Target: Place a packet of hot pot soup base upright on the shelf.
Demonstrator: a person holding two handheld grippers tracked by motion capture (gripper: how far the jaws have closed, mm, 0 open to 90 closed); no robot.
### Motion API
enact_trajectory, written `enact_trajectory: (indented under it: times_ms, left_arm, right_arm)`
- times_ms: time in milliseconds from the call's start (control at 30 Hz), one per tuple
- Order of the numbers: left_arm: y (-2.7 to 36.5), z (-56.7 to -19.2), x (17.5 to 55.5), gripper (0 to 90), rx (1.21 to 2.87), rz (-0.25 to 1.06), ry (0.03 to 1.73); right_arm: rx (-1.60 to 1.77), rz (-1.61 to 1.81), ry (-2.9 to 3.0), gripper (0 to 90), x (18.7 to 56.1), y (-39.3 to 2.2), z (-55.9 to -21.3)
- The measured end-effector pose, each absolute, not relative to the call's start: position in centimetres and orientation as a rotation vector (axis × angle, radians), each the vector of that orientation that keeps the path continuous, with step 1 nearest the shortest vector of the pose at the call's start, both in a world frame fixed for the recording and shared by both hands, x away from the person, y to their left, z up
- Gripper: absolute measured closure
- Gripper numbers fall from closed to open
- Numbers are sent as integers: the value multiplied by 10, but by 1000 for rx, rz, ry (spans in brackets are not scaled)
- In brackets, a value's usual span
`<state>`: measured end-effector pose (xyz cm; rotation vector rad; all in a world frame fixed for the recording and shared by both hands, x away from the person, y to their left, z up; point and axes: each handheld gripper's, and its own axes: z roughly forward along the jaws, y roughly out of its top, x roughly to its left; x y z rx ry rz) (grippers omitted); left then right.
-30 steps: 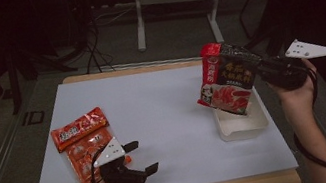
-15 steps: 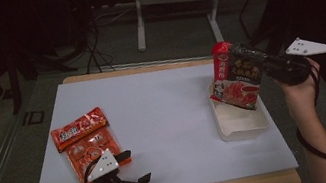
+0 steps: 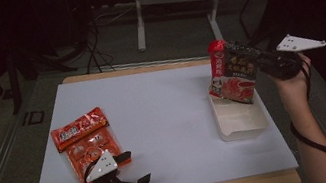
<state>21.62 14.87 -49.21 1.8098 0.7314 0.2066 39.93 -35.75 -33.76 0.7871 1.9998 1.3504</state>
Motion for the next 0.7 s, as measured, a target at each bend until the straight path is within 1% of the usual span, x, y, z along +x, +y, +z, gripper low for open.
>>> enact_trajectory:
  times_ms: [433, 700]
  left_arm:
    - [149, -494, 216, 21, 1810, 190, 735]
    - [149, -495, 217, 20, 1817, 188, 737]
  right_arm:
    - [763, 1291, 2059, 771, 414, -354, -354]
    - [774, 1332, 2081, 768, 419, -358, -365]
